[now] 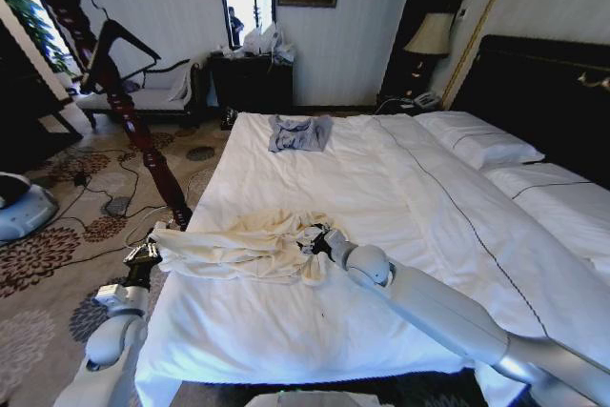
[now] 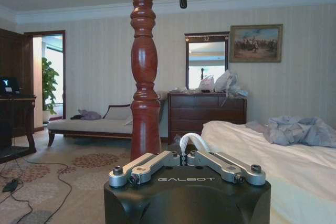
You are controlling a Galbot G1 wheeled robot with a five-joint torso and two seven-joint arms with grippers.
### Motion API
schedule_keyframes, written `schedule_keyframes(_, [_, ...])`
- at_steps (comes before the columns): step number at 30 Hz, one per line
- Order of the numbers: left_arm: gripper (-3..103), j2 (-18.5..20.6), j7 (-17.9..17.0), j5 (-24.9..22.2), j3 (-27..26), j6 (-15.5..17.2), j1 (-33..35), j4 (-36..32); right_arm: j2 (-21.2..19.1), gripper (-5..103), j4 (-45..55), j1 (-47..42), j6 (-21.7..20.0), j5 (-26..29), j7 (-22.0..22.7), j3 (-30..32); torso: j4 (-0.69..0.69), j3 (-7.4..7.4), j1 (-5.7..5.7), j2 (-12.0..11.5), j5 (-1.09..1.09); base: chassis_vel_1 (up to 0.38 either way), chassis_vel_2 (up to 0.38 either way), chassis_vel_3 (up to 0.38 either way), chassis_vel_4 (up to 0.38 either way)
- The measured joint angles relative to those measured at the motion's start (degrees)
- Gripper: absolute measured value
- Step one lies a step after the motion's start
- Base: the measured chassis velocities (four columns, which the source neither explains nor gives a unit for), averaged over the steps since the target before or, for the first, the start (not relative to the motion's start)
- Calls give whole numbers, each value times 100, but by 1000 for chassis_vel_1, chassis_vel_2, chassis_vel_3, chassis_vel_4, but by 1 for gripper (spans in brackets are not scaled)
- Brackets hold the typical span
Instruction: Pick up the clothes from the bed and hang them on the clothes hanger.
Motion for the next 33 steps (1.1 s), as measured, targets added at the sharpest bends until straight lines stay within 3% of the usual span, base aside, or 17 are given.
schedule_keyframes(14, [1, -27, -10, -76, -5, 0, 6, -94, 99, 66, -335, 524, 64, -139, -59, -457, 0, 0, 1, 0, 0, 0, 0, 0, 0])
schedule_keyframes(17, [1, -30, -11, -86, -3, 0, 11, -114, 102, 71, -383, 555, 64, -145, -90, -501, 0, 0, 1, 0, 0, 0, 0, 0, 0])
schedule_keyframes(33, [1, -80, -14, -184, -11, -2, 26, -129, 63, 59, -786, 758, 194, -304, -448, -743, 0, 0, 1, 0, 0, 0, 0, 0, 0])
